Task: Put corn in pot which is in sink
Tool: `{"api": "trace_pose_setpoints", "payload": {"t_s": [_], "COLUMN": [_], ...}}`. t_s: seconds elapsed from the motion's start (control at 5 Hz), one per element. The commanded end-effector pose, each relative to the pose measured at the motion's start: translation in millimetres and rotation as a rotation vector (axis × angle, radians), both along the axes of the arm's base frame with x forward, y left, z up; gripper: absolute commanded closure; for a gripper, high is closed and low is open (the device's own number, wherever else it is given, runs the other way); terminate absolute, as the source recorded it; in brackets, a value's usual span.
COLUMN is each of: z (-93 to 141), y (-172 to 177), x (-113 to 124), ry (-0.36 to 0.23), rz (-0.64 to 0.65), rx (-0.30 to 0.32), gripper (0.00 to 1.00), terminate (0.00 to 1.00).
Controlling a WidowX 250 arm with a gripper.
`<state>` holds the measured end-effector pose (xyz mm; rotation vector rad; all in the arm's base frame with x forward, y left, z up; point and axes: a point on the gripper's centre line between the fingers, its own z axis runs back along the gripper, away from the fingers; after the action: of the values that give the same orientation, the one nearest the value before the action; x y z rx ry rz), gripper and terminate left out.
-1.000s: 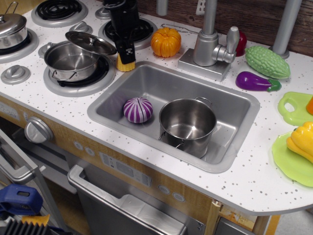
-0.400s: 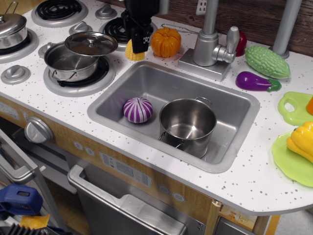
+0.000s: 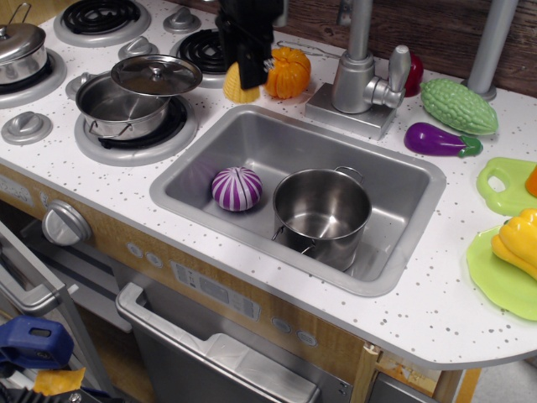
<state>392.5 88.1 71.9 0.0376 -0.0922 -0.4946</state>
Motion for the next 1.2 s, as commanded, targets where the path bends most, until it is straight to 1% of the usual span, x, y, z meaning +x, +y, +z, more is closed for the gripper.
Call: {"api": "trace_pose_setpoints", "payload": {"t_s": [0.0, 0.2, 0.4, 0.6, 1.0], "z": [39.9, 40.3, 37.7, 31.6, 17.9], "y": [-19.4, -38.0, -56.4, -67.9, -85.2], "x": [-5.3, -7.2, -12.5, -16.4, -25.3], "ry": [-0.101, -0.110, -0.118, -0.120, -0.149], "rz": [0.053, 0.065, 0.094, 0.102, 0.168], "rx": [0.007, -0.021, -0.024, -0.030, -0.041], "gripper": [1.00, 1.00, 1.00, 1.00, 1.00], "terminate": [0.00, 0.00, 0.00, 0.00, 0.00]}}
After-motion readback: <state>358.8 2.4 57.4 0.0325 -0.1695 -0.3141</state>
